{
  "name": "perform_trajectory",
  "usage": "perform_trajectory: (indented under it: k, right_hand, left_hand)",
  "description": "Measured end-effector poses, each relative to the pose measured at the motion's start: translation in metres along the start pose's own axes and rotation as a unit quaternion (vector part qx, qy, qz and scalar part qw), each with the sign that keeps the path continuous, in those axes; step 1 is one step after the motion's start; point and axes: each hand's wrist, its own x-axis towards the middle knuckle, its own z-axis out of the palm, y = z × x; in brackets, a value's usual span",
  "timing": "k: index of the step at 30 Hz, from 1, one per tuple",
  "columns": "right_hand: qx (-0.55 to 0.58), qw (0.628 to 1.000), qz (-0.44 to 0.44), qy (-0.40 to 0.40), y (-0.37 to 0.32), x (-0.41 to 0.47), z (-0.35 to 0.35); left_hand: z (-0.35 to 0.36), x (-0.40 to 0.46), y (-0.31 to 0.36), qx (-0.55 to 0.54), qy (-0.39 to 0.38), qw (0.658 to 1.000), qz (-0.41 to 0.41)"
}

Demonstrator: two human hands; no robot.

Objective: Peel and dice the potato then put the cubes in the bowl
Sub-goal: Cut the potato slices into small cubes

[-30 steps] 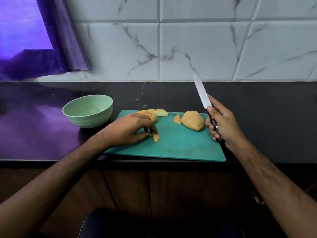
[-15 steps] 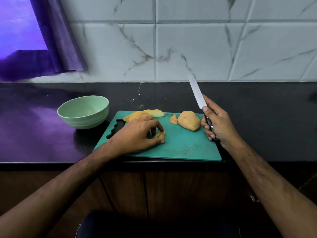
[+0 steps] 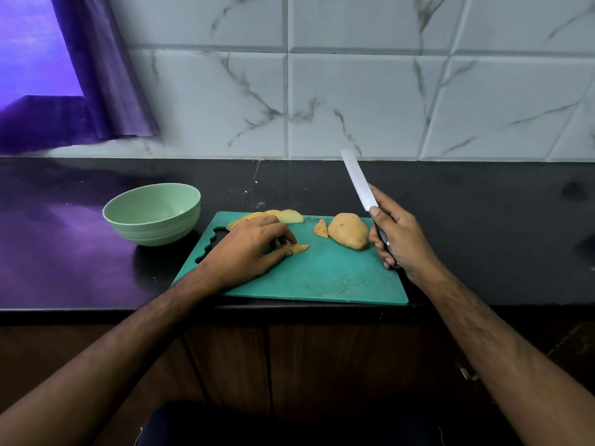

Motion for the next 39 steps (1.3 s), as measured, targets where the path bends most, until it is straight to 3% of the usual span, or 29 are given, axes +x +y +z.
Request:
perform_trajectory:
  k: [3,6,11,18,23,39]
  right_hand:
    - [-0.031,0.999,0.010,0.002,-0.008,-0.008,0.001]
    - [-0.108,0.992,0.033,-0.056,-0.020,-0.010,-0.003]
    - [-0.339,0.921,0.020,-0.189,-0.054,-0.036,0.002]
    - [-0.477,0.853,0.019,-0.212,-0.075,-0.070,0.013]
    - [-0.532,0.818,0.008,-0.219,-0.072,-0.079,0.015]
    - [-0.538,0.809,0.030,-0.234,-0.073,-0.095,0.008]
  left_hand:
    - [0.000,-0.002,0.000,0.001,-0.002,1.000,0.016]
    - [0.000,-0.002,0.003,-0.003,0.012,1.000,0.012]
    - [-0.001,-0.003,0.003,-0.008,0.017,1.000,0.012]
    - [-0.001,-0.004,0.002,-0.012,0.005,1.000,0.009]
    - [0.001,-0.003,0.000,-0.019,0.004,1.000,0.015]
    - [0.004,-0.001,-0.003,-0.035,0.008,0.999,0.011]
